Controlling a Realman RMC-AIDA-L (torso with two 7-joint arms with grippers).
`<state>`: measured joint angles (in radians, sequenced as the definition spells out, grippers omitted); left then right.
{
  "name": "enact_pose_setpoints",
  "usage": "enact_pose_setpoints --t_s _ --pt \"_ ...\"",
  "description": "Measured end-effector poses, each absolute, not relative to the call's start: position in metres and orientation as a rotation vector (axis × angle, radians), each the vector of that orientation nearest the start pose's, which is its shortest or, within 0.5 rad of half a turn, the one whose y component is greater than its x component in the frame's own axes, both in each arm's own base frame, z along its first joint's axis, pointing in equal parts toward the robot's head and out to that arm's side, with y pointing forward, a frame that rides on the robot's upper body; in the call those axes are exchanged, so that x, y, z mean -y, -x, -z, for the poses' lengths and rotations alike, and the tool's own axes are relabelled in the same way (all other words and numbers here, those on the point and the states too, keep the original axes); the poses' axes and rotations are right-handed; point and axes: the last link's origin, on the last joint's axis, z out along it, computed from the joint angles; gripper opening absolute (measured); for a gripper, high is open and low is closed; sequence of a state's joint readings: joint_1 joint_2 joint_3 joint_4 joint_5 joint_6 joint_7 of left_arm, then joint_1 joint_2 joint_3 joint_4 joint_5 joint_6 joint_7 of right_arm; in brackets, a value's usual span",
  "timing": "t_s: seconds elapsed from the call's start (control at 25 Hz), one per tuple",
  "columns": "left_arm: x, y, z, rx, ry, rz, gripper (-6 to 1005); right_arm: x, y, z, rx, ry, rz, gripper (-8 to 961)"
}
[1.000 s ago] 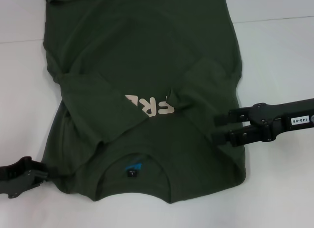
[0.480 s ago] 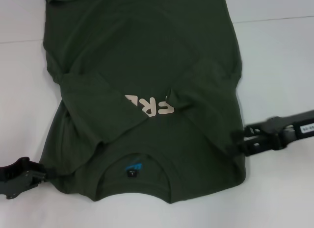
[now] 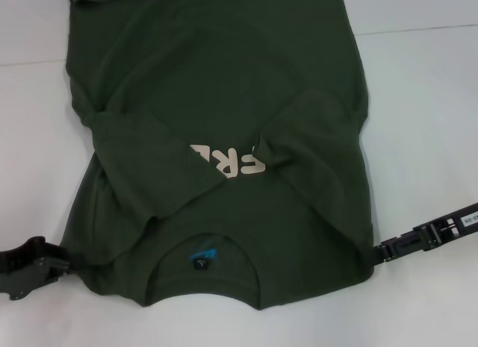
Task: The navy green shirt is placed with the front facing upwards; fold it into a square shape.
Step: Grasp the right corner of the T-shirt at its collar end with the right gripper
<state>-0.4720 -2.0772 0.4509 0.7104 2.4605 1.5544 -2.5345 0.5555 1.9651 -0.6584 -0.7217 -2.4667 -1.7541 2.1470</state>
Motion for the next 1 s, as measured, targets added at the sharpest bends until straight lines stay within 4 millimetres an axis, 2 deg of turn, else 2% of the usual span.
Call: enact_pose_setpoints --t_s 0.36,0.56,0.76,1.0 --pt "-0.290 0.337 -0.012 -2.490 -2.080 -0.491 27 -0.308 -0.305 -0.030 -1.708 2.627 -0.056 925" --pt "-0.291 0.337 -0.012 -2.489 -2.081 -0.490 27 -0.308 -0.312 -0.036 -1.751 2.571 0.023 925" --pt "-0.291 0.338 -0.012 -2.491 -2.082 -0.491 27 -0.309 -0.316 -0.040 -1.761 2.542 0.025 925" --pt "-0.290 0.338 -0.012 -2.494 -2.081 -0.486 27 -0.309 -0.316 -0.030 -1.778 2.541 0.030 925"
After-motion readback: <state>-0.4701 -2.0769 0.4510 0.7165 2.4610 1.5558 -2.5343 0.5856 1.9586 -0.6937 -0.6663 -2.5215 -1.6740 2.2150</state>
